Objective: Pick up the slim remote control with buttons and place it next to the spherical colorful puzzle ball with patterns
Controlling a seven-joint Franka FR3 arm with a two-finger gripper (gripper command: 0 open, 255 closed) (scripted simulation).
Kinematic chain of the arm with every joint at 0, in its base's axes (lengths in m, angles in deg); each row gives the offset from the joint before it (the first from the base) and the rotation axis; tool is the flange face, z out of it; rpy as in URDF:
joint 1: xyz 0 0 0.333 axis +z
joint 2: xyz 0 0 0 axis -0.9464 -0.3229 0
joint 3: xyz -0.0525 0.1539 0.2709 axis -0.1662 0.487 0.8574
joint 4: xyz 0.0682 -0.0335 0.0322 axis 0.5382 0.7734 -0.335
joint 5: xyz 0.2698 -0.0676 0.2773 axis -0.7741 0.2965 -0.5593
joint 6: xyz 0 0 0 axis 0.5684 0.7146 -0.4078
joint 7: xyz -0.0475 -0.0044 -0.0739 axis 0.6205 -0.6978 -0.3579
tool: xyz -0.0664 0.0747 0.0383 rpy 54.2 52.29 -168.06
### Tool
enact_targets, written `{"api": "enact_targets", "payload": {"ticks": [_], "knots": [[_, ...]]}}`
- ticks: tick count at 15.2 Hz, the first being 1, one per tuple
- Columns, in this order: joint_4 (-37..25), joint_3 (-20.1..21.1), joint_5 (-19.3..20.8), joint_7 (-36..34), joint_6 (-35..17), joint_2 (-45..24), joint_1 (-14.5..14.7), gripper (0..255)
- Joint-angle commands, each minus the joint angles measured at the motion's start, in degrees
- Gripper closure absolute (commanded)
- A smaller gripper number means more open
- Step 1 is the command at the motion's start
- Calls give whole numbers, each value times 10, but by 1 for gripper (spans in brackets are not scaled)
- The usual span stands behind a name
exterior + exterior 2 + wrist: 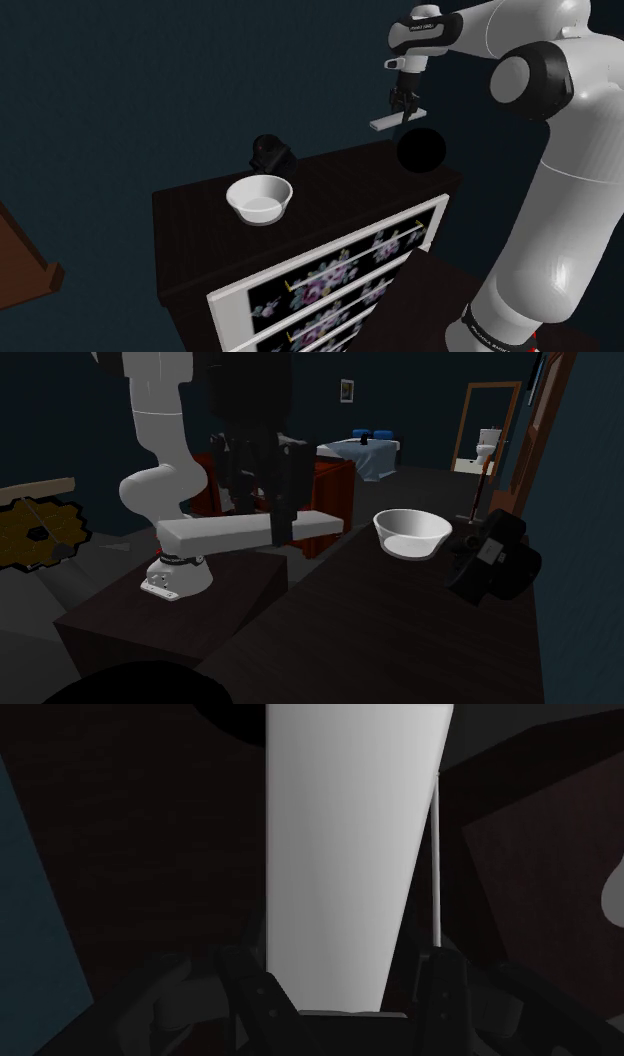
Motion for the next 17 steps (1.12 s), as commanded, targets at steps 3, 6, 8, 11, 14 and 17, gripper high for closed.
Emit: {"api": "enact_targets", "payload": {"ticks": [3,6,8,11,14,17], "knots": [[32,-1,1,4,-30,3,0,255],[57,0,2,3,-54,5,1,255],[73,0,2,3,-69,5,1,255],[95,1,1,4,-92,4,2,255],[116,1,-1,5,-114,2,2,255],[135,2,-3,7,-137,-2,2,255]]}}
